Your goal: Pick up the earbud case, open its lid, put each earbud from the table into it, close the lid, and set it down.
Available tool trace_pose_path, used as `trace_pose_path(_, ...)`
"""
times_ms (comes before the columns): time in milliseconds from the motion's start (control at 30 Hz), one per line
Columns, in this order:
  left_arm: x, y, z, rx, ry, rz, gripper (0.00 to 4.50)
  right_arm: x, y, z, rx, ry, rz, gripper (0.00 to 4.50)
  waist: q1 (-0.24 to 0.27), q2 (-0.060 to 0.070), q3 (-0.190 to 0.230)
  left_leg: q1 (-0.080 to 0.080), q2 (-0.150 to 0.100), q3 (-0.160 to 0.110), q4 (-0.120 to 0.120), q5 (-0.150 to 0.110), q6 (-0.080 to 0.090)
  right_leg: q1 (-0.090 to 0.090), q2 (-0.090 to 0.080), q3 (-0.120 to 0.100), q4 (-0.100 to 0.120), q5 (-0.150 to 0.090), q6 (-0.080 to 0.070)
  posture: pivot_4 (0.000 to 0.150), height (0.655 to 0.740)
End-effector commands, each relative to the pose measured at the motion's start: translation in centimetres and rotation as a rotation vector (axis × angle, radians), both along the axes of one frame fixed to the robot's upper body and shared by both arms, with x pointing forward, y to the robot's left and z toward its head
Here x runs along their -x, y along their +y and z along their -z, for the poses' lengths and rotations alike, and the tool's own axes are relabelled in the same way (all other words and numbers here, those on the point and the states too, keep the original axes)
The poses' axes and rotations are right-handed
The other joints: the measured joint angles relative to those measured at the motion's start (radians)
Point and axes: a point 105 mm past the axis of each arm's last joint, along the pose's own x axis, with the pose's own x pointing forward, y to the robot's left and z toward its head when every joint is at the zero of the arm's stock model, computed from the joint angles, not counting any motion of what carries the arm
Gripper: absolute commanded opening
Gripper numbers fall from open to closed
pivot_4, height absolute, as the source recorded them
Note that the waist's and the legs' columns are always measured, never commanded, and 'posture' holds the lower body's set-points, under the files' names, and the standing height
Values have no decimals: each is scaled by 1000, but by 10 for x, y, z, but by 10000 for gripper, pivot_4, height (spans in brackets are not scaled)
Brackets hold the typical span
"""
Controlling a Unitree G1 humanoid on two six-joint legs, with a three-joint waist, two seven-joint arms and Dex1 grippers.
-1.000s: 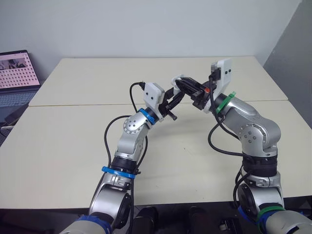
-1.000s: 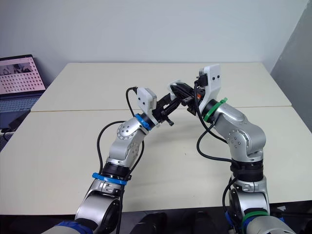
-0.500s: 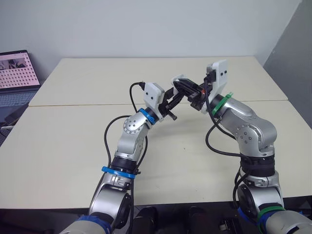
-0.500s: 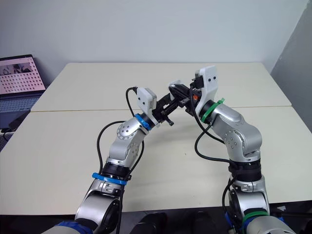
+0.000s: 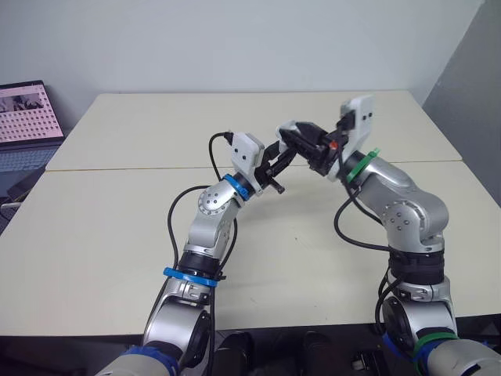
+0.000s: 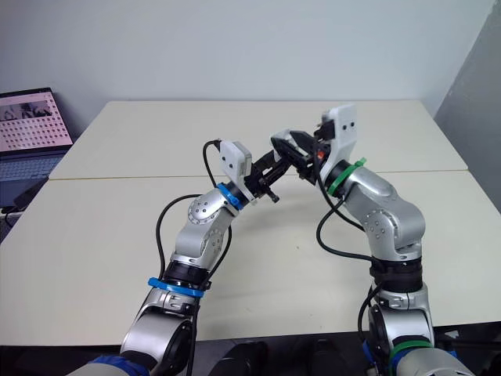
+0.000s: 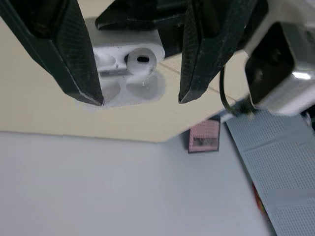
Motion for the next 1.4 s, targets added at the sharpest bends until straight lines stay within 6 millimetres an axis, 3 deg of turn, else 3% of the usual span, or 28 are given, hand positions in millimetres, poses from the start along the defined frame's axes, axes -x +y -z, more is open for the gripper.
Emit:
trace_pose_path(33, 2, 12, -9, 19, -27, -22, 7521, 16, -21, -44, -49, -128, 14, 24831, 0, 0, 0, 0, 0, 0, 0, 0, 0, 0, 0, 0, 0, 0, 0, 1500, 7400)
trace_pose_path(100, 1, 18, -5, 13, -16, -35, 7521, 10, -40, -44, -24, -109, 83, 24831, 0, 0, 0, 0, 0, 0, 0, 0, 0, 0, 0, 0, 0, 0, 0, 1500, 7400)
trace_pose_path(133, 2, 22, -3, 2, -14, -41, 7521, 3, -52, -34, 47, -82, 140, 24831, 0, 0, 0, 0, 0, 0, 0, 0, 0, 0, 0, -1, 0, 0, 0, 1500, 7400)
trace_pose_path(233, 3, 33, 2, -31, -6, -56, 7521, -21, -94, 24, 359, 45, 310, 24831, 4, -1, 0, 0, 0, 0, 0, -1, 2, 1, 0, -1, -1, 0, 0, 1500, 7400)
trace_pose_path(300, 4, 37, 4, -41, -1, -61, 7521, -35, -120, 55, 393, 155, 404, 24831, 3, -1, 0, 0, 0, 1, 1, -1, 3, 2, 0, -1, -1, 0, 0, 1500, 7400)
trace_pose_path(433, 6, 38, 6, -45, 6, -65, 7521, -46, -135, 98, 449, 249, 431, 24831, -2, 0, 0, 0, 1, 3, 0, 0, 2, 1, -1, 1, 0, 0, 0, 1500, 7400)
trace_pose_path(600, 9, 36, 7, -44, 16, -70, 7521, -56, -149, 134, 446, 359, 472, 24831, -3, -1, 0, 0, 2, 8, 1, 1, 1, 0, 0, 3, 0, 0, 0, 1500, 7400)
trace_pose_path(1000, 10, 33, 5, -49, 13, -66, 7521, -63, -163, 168, 477, 444, 499, 24831, -1, -1, 0, 1, 2, 16, 1, 1, 3, 0, 0, 12, -1, 2, 3, 1500, 7400)
trace_pose_path(1233, 8, 30, 3, -50, 10, -57, 7521, -66, -163, 174, 491, 447, 479, 24831, -1, -1, 0, 2, 2, 18, 1, 1, 4, 0, 1, 15, -1, 2, 4, 1500, 7400)
trace_pose_path(1400, 7, 27, 3, -43, 10, -55, 7521, -63, -158, 177, 496, 447, 442, 9037, -1, -1, 0, 3, 2, 19, 1, 1, 4, 0, 1, 15, -1, 2, 4, 1500, 7400)
